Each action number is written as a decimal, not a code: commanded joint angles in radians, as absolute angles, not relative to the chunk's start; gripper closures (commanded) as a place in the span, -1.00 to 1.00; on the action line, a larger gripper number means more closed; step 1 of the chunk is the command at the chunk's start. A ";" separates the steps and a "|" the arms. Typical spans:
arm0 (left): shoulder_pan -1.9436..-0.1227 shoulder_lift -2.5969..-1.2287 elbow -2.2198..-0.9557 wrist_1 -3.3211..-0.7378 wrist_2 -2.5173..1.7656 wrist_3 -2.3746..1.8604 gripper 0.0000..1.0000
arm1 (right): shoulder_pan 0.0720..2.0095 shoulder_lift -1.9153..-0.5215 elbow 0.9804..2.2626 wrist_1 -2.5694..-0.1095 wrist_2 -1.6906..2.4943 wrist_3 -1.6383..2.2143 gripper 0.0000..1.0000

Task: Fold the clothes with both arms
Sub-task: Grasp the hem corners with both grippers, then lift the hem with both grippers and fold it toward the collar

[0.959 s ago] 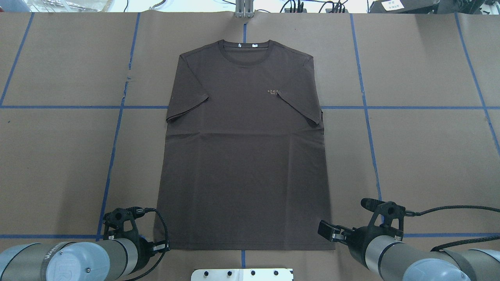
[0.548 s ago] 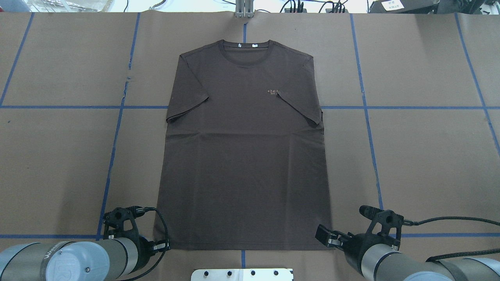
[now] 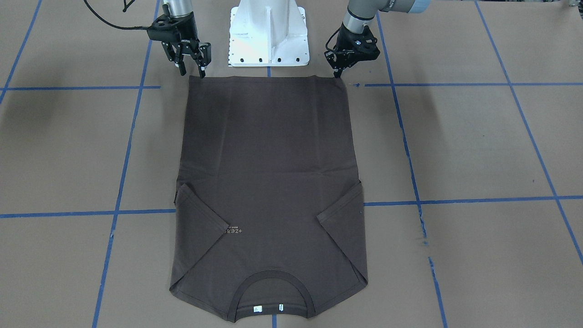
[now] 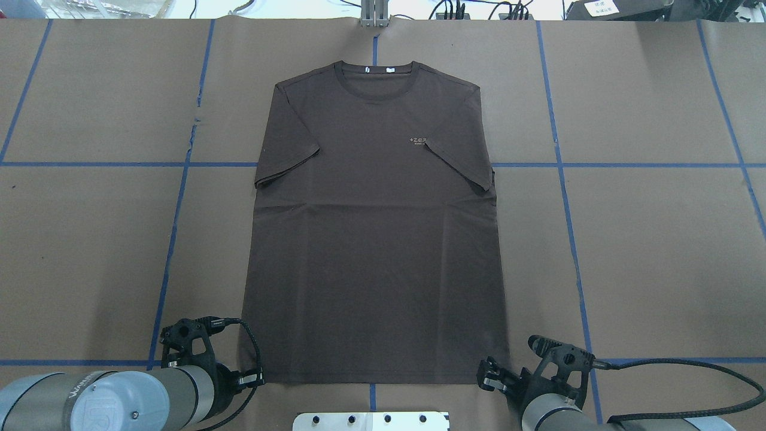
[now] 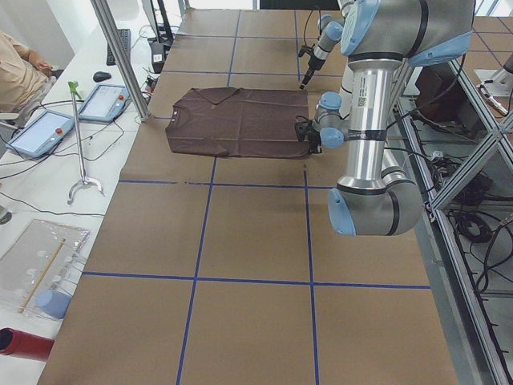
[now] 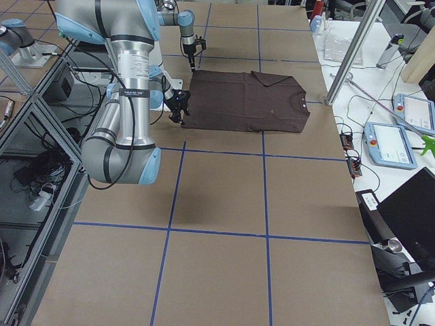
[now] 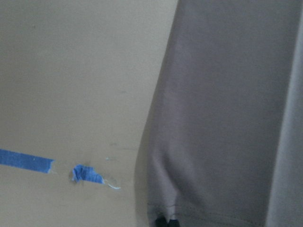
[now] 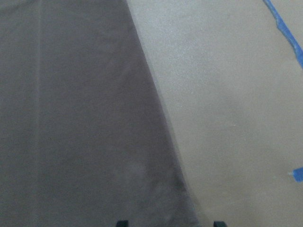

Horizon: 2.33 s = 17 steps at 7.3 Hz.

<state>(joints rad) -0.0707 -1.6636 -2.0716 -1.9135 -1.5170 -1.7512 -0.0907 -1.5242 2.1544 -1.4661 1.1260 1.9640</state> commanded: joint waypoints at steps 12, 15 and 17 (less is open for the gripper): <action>-0.080 -1.683 -2.333 -1.685 -1.602 -1.743 1.00 | -0.135 -1.545 2.405 -1.698 1.104 2.019 1.00; -0.121 -1.860 -2.616 -1.261 -1.704 -1.743 1.00 | -0.183 -1.478 2.717 -2.006 1.183 2.025 1.00; -0.223 -1.903 -2.550 -1.262 -1.706 -1.610 1.00 | -0.079 -1.427 2.680 -2.006 1.201 1.988 1.00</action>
<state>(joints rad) -0.1494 -1.8655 -2.5821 -1.2767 -1.7004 -1.7059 -0.1437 -1.4699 2.6995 -1.9963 1.1842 2.0131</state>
